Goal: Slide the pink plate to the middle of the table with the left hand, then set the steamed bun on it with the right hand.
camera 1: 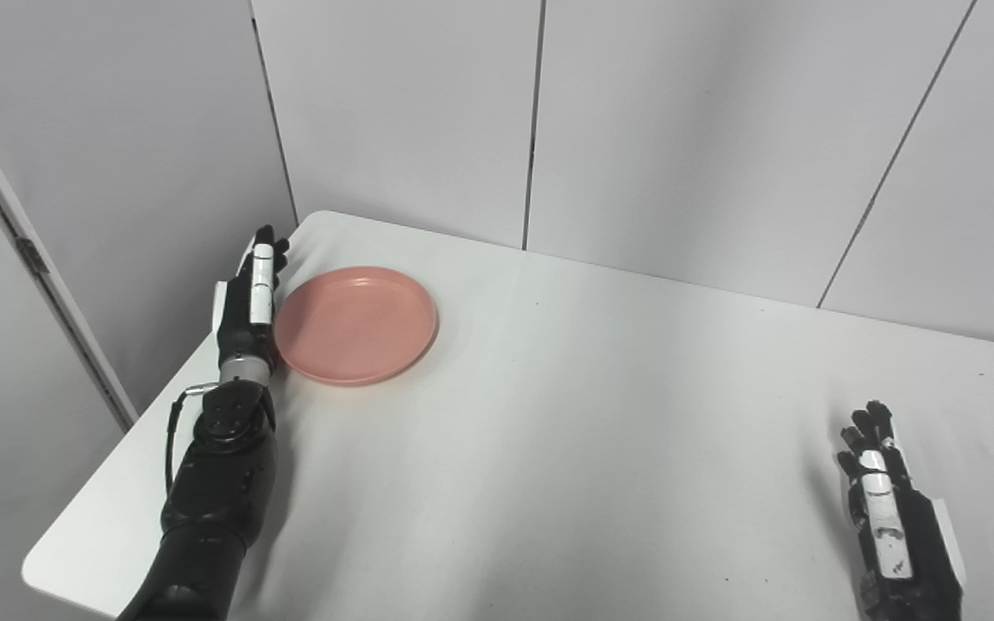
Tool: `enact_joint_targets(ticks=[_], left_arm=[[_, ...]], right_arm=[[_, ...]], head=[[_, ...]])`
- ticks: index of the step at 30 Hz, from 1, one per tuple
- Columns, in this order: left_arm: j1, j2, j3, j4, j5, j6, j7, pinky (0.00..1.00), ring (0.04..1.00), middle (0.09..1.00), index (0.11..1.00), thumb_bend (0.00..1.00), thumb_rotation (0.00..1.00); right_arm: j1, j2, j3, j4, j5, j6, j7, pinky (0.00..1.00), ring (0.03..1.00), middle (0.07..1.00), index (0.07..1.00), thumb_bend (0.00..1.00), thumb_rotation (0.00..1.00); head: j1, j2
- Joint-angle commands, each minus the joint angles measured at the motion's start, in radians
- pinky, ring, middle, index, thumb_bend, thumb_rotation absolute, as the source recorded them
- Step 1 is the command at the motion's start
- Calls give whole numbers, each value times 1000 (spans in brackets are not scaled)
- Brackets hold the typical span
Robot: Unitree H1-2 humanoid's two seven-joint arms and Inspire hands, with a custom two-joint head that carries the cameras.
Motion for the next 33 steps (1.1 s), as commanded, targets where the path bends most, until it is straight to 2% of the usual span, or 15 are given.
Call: enact_joint_targets(ticks=[1,16,22,25,30,33], left_arm=[[-31,25,-5,-24,6,5,-14,1000,964,925,933,761,1000],[-19,30,-39,-86,-8,149,-83,1000,962,927,933,751,1000],[-25,7,-32,-96,-52,157,-139,1000,949,917,921,776,1000],[-28,-11,-35,-103,-66,156,-153,983,928,907,910,781,1000],[-27,-45,-54,-124,-63,164,-158,911,890,879,890,803,1000],[-16,-67,-91,-157,-37,190,-161,938,896,877,890,795,1000]], right_arm=[[21,-4,-8,29,8,-48,6,1000,984,980,997,476,862],[20,0,-7,22,-5,-50,0,1000,975,974,992,490,871],[18,0,-4,28,-11,-59,1,1000,974,975,995,476,860],[17,1,-3,25,-17,-54,-2,1000,966,966,987,512,859],[19,3,2,9,-26,-42,-4,1000,975,974,992,500,878],[21,7,2,1,-27,-43,-6,1000,979,977,994,483,875]], head=[[-2,2],[-6,6],[-17,10],[-21,10],[-23,9],[-30,10]])
